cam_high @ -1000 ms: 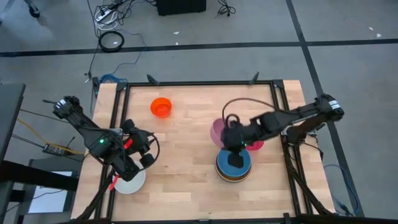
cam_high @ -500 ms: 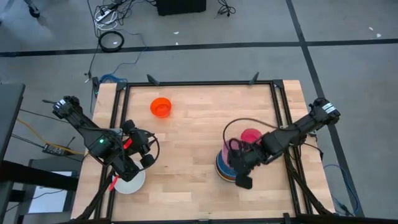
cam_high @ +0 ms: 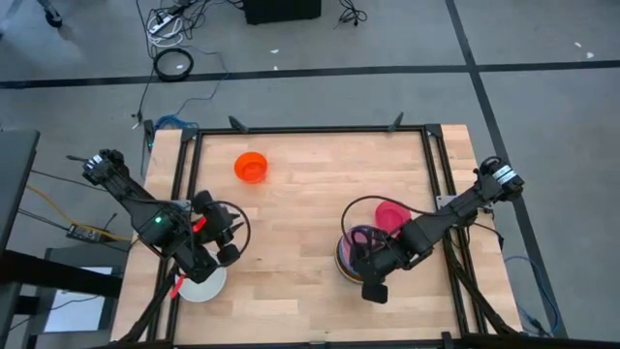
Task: Nest bowls inside each other
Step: Stack the pink bowl on top of the blue bowl
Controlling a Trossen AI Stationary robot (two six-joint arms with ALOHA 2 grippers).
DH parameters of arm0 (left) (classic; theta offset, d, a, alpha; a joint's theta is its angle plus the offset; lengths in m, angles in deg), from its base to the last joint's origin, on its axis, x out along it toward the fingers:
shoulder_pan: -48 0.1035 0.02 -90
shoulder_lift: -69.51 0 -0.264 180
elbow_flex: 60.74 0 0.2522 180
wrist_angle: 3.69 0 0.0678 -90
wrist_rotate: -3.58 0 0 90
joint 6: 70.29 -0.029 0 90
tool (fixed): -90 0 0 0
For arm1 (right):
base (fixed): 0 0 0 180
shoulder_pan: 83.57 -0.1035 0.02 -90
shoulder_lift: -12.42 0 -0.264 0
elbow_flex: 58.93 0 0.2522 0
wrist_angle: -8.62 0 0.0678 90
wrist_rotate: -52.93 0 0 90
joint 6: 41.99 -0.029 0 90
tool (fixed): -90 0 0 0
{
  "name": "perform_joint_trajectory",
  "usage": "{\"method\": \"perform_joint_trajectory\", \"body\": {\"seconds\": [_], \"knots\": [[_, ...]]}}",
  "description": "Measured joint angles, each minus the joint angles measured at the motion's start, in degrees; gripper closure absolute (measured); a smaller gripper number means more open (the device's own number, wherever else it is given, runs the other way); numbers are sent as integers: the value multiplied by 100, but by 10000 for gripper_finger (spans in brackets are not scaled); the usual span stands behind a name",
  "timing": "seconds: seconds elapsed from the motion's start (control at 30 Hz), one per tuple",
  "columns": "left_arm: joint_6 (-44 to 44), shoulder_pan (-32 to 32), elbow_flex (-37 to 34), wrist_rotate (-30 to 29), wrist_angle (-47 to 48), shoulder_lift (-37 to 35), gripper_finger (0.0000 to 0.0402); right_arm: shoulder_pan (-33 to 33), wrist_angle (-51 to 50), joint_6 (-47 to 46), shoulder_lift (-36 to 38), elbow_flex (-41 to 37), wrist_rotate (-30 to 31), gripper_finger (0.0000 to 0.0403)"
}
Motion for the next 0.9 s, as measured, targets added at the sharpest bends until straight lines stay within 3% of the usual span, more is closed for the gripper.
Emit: {"method": "perform_joint_trajectory", "body": {"seconds": [0.2,0.4,0.67,0.9], "knots": [[127,0,0,604,20,0,296,26,36,-144,12,0,6,250],[445,0,0,770,273,0,296,23,11,-298,-23,0,1,216],[468,-1,0,777,259,0,296,69,149,-320,-162,0,-6,213],[465,0,0,784,267,0,296,-87,766,-245,328,2,564,223]]}}
